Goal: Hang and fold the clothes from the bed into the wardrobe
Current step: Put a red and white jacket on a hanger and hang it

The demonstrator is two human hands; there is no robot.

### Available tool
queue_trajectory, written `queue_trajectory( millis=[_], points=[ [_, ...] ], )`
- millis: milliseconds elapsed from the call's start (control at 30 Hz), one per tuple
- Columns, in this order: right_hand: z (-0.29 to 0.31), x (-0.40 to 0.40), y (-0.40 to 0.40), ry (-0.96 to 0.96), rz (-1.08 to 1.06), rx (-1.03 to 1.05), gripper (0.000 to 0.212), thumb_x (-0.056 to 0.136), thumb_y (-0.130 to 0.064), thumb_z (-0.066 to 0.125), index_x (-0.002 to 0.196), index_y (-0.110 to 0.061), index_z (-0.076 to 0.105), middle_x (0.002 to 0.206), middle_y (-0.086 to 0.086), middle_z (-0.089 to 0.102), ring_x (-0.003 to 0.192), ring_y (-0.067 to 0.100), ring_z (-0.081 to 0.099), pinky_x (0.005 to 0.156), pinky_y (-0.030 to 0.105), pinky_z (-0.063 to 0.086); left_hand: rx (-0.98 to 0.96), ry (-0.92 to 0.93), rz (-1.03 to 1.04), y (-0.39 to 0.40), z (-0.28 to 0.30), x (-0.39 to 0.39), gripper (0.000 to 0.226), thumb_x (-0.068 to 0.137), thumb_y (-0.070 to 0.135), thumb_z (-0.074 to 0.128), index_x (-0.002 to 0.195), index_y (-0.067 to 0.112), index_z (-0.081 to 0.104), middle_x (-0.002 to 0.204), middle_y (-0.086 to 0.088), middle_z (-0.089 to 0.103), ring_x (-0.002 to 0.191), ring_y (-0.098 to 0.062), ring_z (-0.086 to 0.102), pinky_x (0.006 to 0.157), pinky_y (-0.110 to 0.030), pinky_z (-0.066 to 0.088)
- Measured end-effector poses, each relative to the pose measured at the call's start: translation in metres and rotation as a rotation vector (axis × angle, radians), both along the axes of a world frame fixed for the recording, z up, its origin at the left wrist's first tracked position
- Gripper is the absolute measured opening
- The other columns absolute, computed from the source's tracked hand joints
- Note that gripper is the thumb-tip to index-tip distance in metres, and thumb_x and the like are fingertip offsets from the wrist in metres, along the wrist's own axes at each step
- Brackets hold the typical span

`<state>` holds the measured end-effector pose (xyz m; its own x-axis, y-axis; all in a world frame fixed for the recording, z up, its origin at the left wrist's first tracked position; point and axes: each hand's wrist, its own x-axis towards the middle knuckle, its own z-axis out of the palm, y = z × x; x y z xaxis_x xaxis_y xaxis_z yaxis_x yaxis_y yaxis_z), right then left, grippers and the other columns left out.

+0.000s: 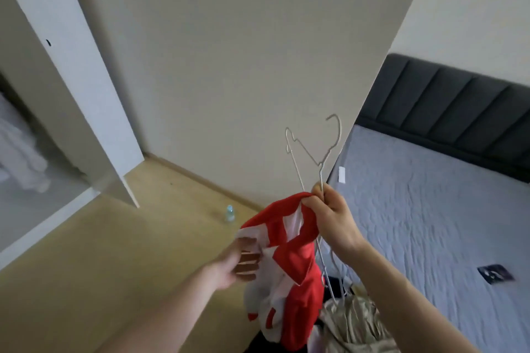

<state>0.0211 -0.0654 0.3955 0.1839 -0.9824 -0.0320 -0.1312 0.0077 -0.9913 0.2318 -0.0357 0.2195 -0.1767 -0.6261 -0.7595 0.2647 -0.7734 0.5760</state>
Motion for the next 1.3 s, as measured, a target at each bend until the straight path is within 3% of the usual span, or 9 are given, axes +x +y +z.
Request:
queue_trajectory(
  millis=[67, 200, 400, 500, 800, 867, 967, 1133, 1300],
  points=[
    [-0.002, 0.002, 0.003, 0.019, -0.002, 0.002, 0.038, 0.096, 0.0, 0.054, 0.071, -0.02, 0.033, 0.06, -0.006, 0.032, 0.055, 0.011, 0.03, 0.045, 0.019, 0.031, -0.056, 0.058, 0.104, 0.015, -0.011, -0.022, 0.011, 0.085, 0.019, 0.064, 0.084, 0.011, 0.07, 0.081, -0.012, 0.068, 0.077, -0.03, 0.067, 0.071, -0.039, 0.055],
    [0.002, 0.003, 0.012, 0.023, -0.031, -0.006, 0.041, 0.097, 0.0, 0.054, 0.069, -0.021, 0.032, 0.059, -0.007, 0.032, 0.054, 0.01, 0.03, 0.046, 0.019, 0.031, -0.147, -0.116, 0.051, 0.032, -0.022, -0.063, 0.018, 0.092, -0.007, 0.054, 0.096, 0.006, 0.066, 0.085, -0.008, 0.074, 0.083, -0.025, 0.072, 0.067, -0.032, 0.059],
    [0.016, -0.01, 0.024, 0.018, -0.143, -0.023, 0.041, 0.098, -0.002, 0.055, 0.069, -0.022, 0.032, 0.059, -0.005, 0.031, 0.053, 0.011, 0.029, 0.044, 0.022, 0.027, -0.345, -0.25, -0.106, 0.047, -0.017, -0.082, 0.017, 0.086, 0.011, 0.071, 0.072, 0.021, 0.073, 0.073, -0.001, 0.072, 0.068, -0.014, 0.067, 0.064, -0.028, 0.052],
    [0.02, -0.015, 0.029, 0.005, -0.2, -0.018, 0.041, 0.097, -0.001, 0.054, 0.069, -0.022, 0.033, 0.061, -0.001, 0.031, 0.054, 0.013, 0.03, 0.044, 0.024, 0.026, -0.342, -0.227, -0.138, 0.051, -0.015, -0.086, 0.016, 0.09, 0.012, 0.069, 0.083, 0.024, 0.078, 0.084, 0.0, 0.078, 0.072, -0.013, 0.07, 0.062, -0.025, 0.053],
    [0.025, -0.012, 0.033, -0.012, -0.253, 0.011, 0.031, 0.097, -0.006, 0.055, 0.074, -0.019, 0.039, 0.062, -0.002, 0.038, 0.055, 0.014, 0.036, 0.046, 0.027, 0.031, -0.536, -0.548, -0.335, 0.056, -0.006, -0.074, 0.024, 0.071, 0.035, 0.068, 0.071, 0.011, 0.062, 0.069, -0.013, 0.061, 0.064, -0.022, 0.059, 0.065, -0.044, 0.055],
    [0.029, -0.012, 0.028, -0.01, -0.29, -0.002, 0.023, 0.096, -0.007, 0.055, 0.078, -0.015, 0.043, 0.064, 0.0, 0.041, 0.056, 0.017, 0.039, 0.048, 0.029, 0.034, -0.489, -0.501, -0.455, 0.056, -0.01, -0.06, 0.024, 0.083, 0.033, 0.078, 0.083, 0.011, 0.069, 0.073, -0.009, 0.065, 0.061, -0.019, 0.059, 0.061, -0.035, 0.052],
    [0.031, -0.011, 0.022, -0.007, -0.356, -0.019, 0.026, 0.096, -0.007, 0.054, 0.075, -0.018, 0.042, 0.065, 0.003, 0.042, 0.059, 0.021, 0.04, 0.05, 0.031, 0.036, -0.39, -0.467, -0.626, 0.055, -0.016, -0.037, 0.027, 0.09, 0.037, 0.078, 0.071, 0.018, 0.072, 0.07, 0.001, 0.072, 0.052, -0.011, 0.06, 0.053, -0.022, 0.049],
    [0.045, -0.001, 0.016, -0.215, -0.46, -0.005, 0.042, 0.096, -0.009, 0.057, 0.065, -0.026, 0.035, 0.058, -0.005, 0.041, 0.048, 0.012, 0.04, 0.041, 0.024, 0.037, -0.417, -0.827, -0.792, 0.063, -0.034, 0.002, 0.031, 0.085, 0.038, 0.068, 0.063, 0.021, 0.055, 0.067, 0.007, 0.066, 0.082, -0.023, 0.074, 0.077, -0.028, 0.057],
    [0.066, -0.003, 0.01, -0.147, -0.309, -0.033, 0.04, 0.095, -0.008, 0.057, 0.067, -0.028, 0.035, 0.058, -0.004, 0.039, 0.048, 0.013, 0.038, 0.04, 0.025, 0.033, -0.359, -0.899, -0.726, 0.064, -0.032, 0.037, 0.025, 0.067, 0.045, 0.07, 0.061, 0.024, 0.058, 0.059, 0.011, 0.06, 0.056, -0.012, 0.054, 0.061, -0.027, 0.049]
  ],
)
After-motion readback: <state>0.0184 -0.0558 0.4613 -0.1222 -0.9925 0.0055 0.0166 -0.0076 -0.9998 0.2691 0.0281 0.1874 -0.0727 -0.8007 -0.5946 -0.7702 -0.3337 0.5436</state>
